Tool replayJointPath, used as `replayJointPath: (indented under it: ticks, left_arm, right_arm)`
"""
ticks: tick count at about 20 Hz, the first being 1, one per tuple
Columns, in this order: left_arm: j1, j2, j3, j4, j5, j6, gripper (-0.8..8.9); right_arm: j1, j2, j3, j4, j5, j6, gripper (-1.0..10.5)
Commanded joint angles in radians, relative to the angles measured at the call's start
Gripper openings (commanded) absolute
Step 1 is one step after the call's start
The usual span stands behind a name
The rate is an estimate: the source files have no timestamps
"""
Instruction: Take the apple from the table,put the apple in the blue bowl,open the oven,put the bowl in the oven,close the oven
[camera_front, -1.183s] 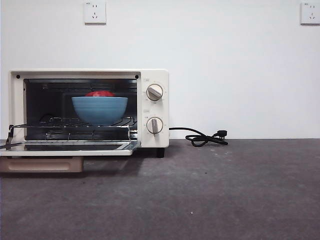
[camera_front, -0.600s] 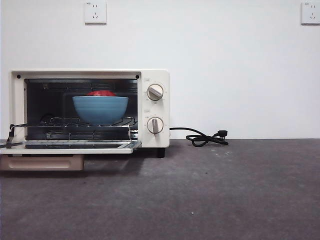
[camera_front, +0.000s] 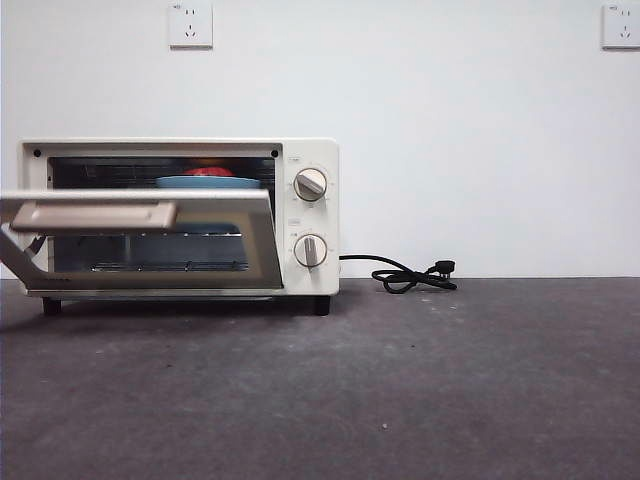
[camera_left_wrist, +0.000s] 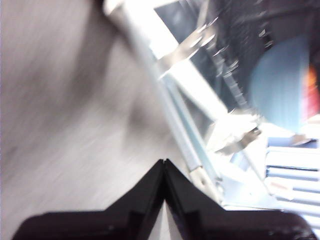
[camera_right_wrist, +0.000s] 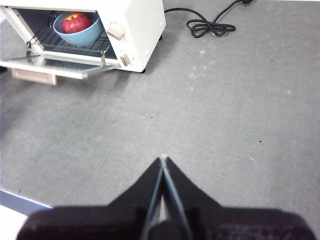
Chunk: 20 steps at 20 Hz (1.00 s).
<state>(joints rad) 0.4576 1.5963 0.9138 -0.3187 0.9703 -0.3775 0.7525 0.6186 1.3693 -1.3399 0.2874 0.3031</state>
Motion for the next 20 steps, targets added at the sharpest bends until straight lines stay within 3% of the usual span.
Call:
replayJointPath:
  ticks: [1,6,10,15,18,20]
  left_arm:
    - [-0.011,-0.015,0.052,0.028,0.036,-0.054,-0.08]
    - [-0.051,-0.016,0.181,0.029,0.031,-0.076,-0.08]
    - [-0.101,-0.016,0.270,0.027,0.034,-0.087,-0.08]
    - [-0.161,-0.025,0.349,-0.007,0.120,-0.085,-0.08]
    - [-0.190,-0.087,0.350,-0.108,0.121,0.014,-0.08]
    - [-0.204,-0.156,0.350,-0.240,0.093,0.162,-0.05]
  right_arm:
    - [0.001,-0.003,-0.007,0.009,0.000,0.009,-0.1]
    - [0.001,-0.003,-0.007,0.009,0.009,0.010,0.0]
    - [0.001,-0.003,-0.007,0.009,0.069,0.009,0.0]
    - [0.001,-0.001,-0.007,0.007,0.154,0.043,0.0]
    - [0.001,0.000,-0.007,0.005,0.170,0.070,0.0]
    - [0.001,0.000,-0.007,0.005,0.170,0.069,0.0]
